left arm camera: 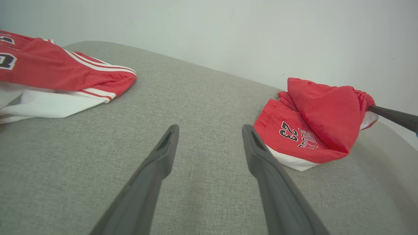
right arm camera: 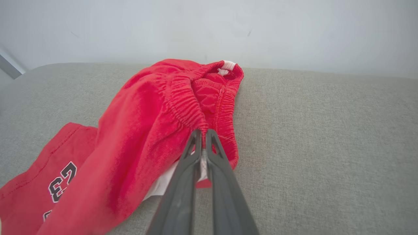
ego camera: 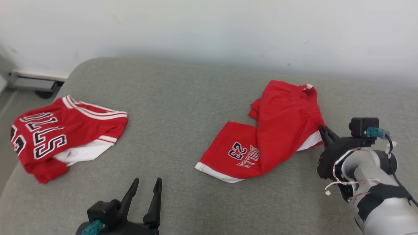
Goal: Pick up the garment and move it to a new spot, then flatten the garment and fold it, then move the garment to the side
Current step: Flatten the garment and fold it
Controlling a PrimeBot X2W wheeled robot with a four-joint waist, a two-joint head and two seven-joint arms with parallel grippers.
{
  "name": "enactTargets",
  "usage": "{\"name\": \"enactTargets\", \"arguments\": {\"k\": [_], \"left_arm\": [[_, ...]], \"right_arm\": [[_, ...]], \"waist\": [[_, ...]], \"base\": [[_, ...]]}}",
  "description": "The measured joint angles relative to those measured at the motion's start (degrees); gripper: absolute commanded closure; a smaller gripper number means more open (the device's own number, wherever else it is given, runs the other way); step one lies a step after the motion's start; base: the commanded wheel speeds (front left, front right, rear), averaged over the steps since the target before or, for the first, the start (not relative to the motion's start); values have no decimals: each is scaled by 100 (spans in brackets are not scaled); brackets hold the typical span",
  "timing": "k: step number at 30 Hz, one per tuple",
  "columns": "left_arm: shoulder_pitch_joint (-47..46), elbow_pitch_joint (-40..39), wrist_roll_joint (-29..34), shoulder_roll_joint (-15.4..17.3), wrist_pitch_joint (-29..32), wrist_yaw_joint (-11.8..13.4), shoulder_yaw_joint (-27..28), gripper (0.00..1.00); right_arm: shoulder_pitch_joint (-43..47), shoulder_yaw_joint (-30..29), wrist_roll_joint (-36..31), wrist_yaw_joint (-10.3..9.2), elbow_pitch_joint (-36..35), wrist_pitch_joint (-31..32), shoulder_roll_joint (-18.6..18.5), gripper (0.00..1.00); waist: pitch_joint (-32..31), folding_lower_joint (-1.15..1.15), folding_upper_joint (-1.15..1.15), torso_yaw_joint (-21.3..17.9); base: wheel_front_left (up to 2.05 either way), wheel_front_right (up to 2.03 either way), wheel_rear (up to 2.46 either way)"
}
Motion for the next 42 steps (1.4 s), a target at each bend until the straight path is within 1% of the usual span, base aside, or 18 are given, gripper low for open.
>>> {"name": "enactTargets", "arguments": {"k": [6,12,15,17,20,22,26,32,38,42], "left_arm": [[215,-8,30,0,0,10,3,0],[296,-20,82,-11,0,7,-44,0],[297,-10,97,-40,0,-11,-157,0],[297,-10,100,-38,0,-90,-224,0],[273,41,164,-40,1,-279,-433,0],[183,152,275,-51,36,-463,-610,0],[-69,379,345,-64,136,-713,-864,0],[-604,834,444,-64,258,-815,-1087,0],[-1040,1339,448,-109,355,-909,-1255,0],[-1262,1681,414,-179,387,-909,-1339,0]], "right_arm": [[505,64,216,1,-725,-233,-73,100],[998,15,536,1,-1684,-290,-453,100],[1369,-116,837,1,-2251,-324,-577,100],[1610,-105,936,1,-2540,-286,-579,100],[1842,-142,907,1,-2718,-216,-639,100],[1962,-164,912,1,-2828,-162,-682,100],[2126,-140,920,-10,-3186,-20,-624,100],[2102,11,901,-186,-3746,235,-508,100],[2072,132,799,-364,-4262,481,-497,100],[2069,154,782,-515,-4551,646,-497,100]], "waist": [[-175,0,0,-436],[-310,0,0,-850],[-353,0,0,-1001],[-370,0,0,-1069],[-330,-1,0,-1109],[-279,0,0,-1098],[-164,0,0,-1041],[15,1,0,-1037],[136,1,0,-1178],[241,1,0,-1298]], "base": [[0,0,0],[0,0,0],[0,0,0],[0,0,0],[0,0,0],[0,0,0],[0,0,0],[0,0,0],[0,0,0],[0,0,0]]}}
